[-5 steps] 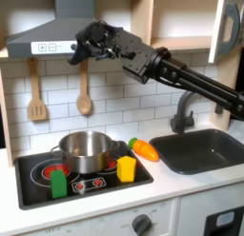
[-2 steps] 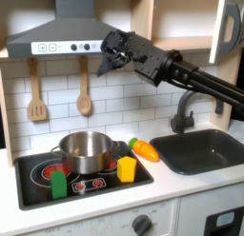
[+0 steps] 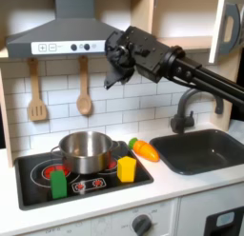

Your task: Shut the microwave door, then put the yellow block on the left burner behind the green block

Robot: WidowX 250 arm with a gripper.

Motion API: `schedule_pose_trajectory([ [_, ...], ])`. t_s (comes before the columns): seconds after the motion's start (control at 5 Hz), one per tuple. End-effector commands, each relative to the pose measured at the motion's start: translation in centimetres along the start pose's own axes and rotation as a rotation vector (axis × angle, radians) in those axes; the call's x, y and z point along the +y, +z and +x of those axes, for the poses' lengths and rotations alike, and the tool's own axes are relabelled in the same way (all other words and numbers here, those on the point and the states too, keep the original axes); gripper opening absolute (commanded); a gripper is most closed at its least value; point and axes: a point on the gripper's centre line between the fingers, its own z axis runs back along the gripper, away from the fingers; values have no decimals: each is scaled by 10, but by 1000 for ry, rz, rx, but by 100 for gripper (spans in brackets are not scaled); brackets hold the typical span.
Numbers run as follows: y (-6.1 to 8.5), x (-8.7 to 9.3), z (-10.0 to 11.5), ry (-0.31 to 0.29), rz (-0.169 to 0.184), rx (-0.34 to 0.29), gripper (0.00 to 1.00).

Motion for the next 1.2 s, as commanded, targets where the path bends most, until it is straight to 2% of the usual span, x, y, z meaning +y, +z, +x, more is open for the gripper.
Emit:
schedule_pose_trajectory([
  [0.0, 25, 31, -46, -51, 231, 289, 0],
  [0.2, 39, 40, -67, -74, 243, 379, 0],
  [0.4, 59, 31, -88, -153, 213, 416, 0],
  [0.6, 62, 25, -108, -209, 207, 467, 0],
  [0.8, 66, 28, -118, -236, 181, 479, 0],
  [1.0, 67, 32, -129, -267, 191, 511, 0],
])
